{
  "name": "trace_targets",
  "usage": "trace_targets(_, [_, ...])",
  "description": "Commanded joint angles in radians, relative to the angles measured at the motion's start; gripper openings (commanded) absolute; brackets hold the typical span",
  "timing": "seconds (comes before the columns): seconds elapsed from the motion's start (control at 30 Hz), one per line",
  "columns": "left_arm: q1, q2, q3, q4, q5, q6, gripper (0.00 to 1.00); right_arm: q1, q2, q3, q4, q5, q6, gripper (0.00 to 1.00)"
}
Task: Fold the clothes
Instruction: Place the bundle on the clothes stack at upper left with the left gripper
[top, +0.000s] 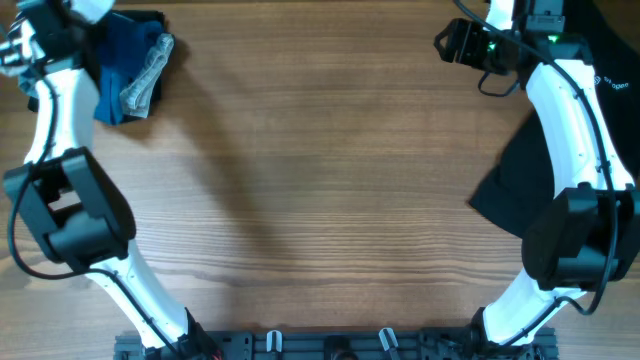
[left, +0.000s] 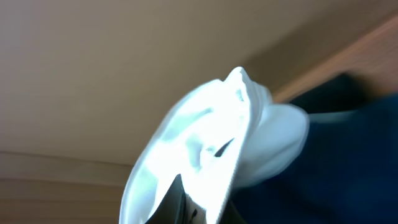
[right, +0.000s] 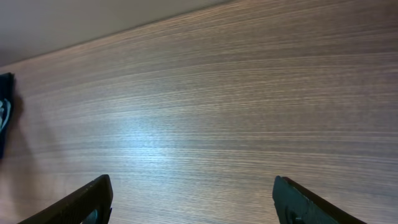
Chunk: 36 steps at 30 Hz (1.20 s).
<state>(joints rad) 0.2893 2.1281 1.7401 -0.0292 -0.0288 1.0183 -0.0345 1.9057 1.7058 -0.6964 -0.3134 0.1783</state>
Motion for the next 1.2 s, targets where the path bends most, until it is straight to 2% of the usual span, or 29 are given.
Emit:
trace_targets(0.0, [-0.09,0.008,0.014,-0.116,0.036,-0.225,0.04,0.015,-0.011,0.007,0.007,0.021,0.005,0.83])
trace_targets(0.07, [-0.116,0.009,0.014,-0.23,0.035,-0.294,0.04,0.015,-0.011,0.007,0.002,0.022,0.005,0.83])
trace_targets(0.1, [-0.117,0.009,0.014,-0.269,0.023,-0.368,0.04,0.015,-0.011,0.007,0.002,0.022,0.005,0.83])
trace_targets(0.13, [-0.115,0.009,0.014,-0.292,-0.009,-0.451,0.04,0.015,-0.011,0.007,0.001,0.025,0.003,0.83])
trace_targets(0.23, [-0.11,0.003,0.014,-0.317,-0.139,-0.597,0.04,0.015,-0.011,0.007,0.001,0.028,-0.005,0.83])
trace_targets(0.33, [-0.113,-0.034,0.014,-0.329,-0.273,-0.608,0.04,0.015,-0.011,0.007,-0.001,0.028,-0.019,0.83])
trace_targets(0.37, [-0.114,-0.055,0.014,-0.345,-0.277,-0.608,0.08,0.015,-0.011,0.007,-0.001,0.028,-0.018,0.83])
trace_targets(0.4, [-0.114,-0.078,0.014,-0.377,-0.275,-0.629,0.25,0.015,-0.011,0.007,0.0,0.028,-0.019,0.83])
trace_targets(0.43, [-0.115,-0.096,0.014,-0.415,-0.269,-0.699,0.78,0.015,-0.011,0.007,0.0,0.028,-0.018,0.83])
trace_targets(0.47, [-0.118,-0.11,0.014,-0.475,-0.213,-0.76,1.0,0.015,-0.011,0.007,0.0,0.028,-0.018,0.83])
trace_targets(0.57, [-0.135,-0.134,0.014,-0.692,0.05,-0.765,1.0,0.015,-0.011,0.002,0.002,0.028,-0.019,0.83])
trace_targets(0.67, [-0.156,-0.135,0.014,-0.78,0.171,-0.769,1.0,0.015,-0.011,0.0,0.001,0.028,-0.018,0.83])
trace_targets(0.7, [-0.167,-0.146,0.014,-0.751,0.213,-0.792,1.0,0.015,-0.011,0.0,0.001,0.027,-0.018,0.83])
trace_targets(0.83, [-0.168,-0.25,0.014,-0.588,0.216,-0.918,1.0,0.015,-0.011,0.0,0.0,0.027,-0.018,0.83])
trace_targets(0.93, [-0.145,-0.277,0.014,-0.412,0.12,-0.94,1.0,0.015,-0.011,0.0,0.0,0.027,-0.018,0.83])
trace_targets(1.03, [-0.092,-0.219,0.014,-0.235,-0.004,-0.916,1.0,0.015,-0.011,0.0,0.0,0.027,-0.018,0.83])
trace_targets(1.17, [-0.018,-0.086,0.014,-0.097,-0.003,-0.892,1.0,0.015,-0.011,0.0,-0.008,0.027,-0.019,0.83])
